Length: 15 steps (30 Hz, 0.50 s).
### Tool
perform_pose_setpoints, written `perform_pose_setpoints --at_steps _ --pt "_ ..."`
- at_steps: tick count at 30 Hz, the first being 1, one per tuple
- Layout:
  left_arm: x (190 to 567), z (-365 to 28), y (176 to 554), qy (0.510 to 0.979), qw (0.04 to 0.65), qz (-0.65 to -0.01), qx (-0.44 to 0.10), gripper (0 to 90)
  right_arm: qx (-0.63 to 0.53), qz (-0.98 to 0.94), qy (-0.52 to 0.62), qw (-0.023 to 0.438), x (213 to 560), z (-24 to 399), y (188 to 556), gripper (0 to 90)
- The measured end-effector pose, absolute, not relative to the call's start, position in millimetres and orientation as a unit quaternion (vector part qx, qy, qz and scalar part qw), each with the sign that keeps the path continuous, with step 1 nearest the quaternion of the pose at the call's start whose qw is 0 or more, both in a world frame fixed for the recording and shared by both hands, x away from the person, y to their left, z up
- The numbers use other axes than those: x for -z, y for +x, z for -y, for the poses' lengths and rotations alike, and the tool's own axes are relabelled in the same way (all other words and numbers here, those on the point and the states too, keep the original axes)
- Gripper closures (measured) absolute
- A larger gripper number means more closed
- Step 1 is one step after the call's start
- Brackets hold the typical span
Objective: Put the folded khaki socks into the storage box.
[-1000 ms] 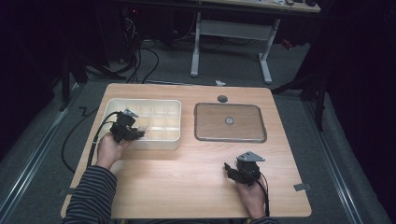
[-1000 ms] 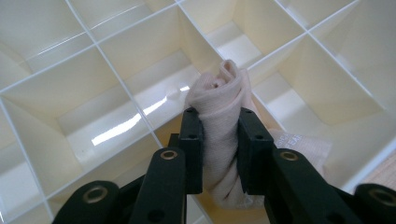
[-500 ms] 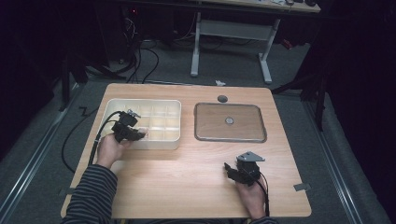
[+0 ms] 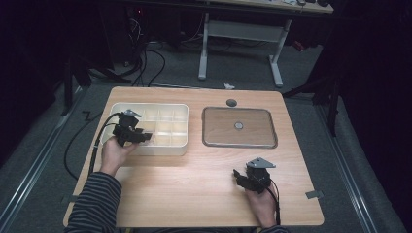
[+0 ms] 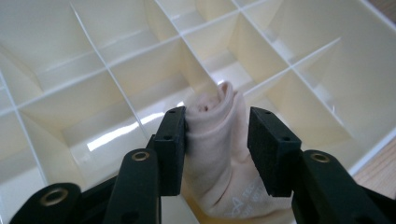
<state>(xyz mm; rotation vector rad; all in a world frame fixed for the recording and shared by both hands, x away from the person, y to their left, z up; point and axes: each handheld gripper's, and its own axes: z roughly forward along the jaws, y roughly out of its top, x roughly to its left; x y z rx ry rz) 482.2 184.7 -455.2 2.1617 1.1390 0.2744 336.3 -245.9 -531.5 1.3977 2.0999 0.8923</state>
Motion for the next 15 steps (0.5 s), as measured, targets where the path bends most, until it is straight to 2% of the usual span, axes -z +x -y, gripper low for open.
perform_pose_setpoints --at_steps 2,4,5,15 --pt "454 -185 482 0.827 0.337 -0.436 -0.111 61.7 -0.325 -0.764 0.508 0.231 532 246 336 40.1" --pt "454 -187 483 0.826 0.338 -0.438 -0.107 72.3 -0.325 -0.764 0.508 0.231 532 246 336 40.1" --pt "454 -187 482 0.828 0.336 -0.438 -0.103 74.3 -0.325 -0.764 0.508 0.231 532 246 336 40.0" --pt "468 -173 480 0.862 0.274 -0.415 -0.104 78.7 -0.325 -0.764 0.508 0.231 532 246 336 40.0"
